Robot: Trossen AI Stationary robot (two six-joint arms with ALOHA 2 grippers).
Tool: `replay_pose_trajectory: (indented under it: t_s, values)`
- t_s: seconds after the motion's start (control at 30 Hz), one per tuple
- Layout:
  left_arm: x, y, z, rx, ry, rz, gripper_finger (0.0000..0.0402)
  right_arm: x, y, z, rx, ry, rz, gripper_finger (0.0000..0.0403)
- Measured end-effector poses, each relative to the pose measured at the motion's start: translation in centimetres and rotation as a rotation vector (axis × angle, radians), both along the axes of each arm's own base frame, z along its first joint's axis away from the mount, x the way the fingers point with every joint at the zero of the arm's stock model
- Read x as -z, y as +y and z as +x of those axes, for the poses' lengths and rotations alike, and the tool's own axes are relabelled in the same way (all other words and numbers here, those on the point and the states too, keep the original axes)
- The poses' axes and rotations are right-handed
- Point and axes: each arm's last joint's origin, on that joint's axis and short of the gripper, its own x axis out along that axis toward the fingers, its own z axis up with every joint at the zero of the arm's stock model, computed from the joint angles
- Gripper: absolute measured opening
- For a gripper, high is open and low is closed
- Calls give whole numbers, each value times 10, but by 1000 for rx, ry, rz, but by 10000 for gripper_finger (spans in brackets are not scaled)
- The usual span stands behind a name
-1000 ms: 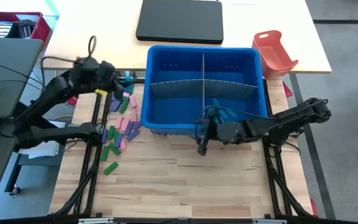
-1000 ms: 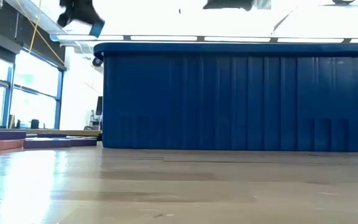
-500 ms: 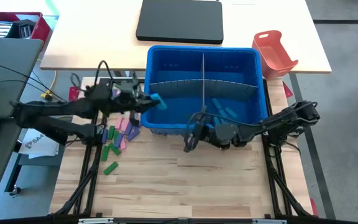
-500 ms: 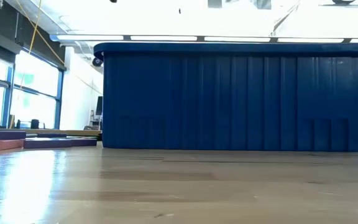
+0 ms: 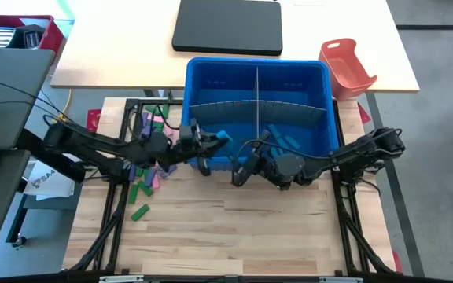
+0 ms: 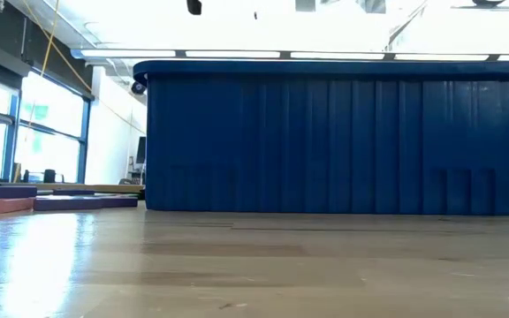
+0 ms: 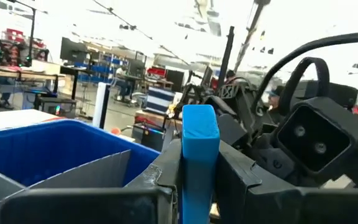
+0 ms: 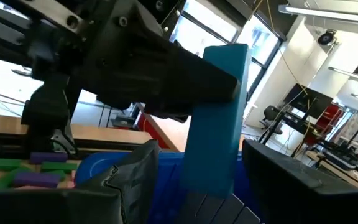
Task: Sort blocks
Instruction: Put the blue block into the blue bin with the other blue block
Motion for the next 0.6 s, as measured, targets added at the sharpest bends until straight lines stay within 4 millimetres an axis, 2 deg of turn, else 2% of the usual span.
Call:
replay_pose_trajectory:
  t_s: [0.23, 0.47, 0.6]
  values:
    - [8, -3, 8, -5, 7, -3, 56, 1, -2, -2, 94, 11, 8, 215]
    - [8, -3, 8, -12, 11, -1, 62, 2, -3, -1, 95, 15, 19, 111]
    - [9, -3, 7, -11, 35, 17, 87, 3, -2, -2, 125, 32, 10, 106]
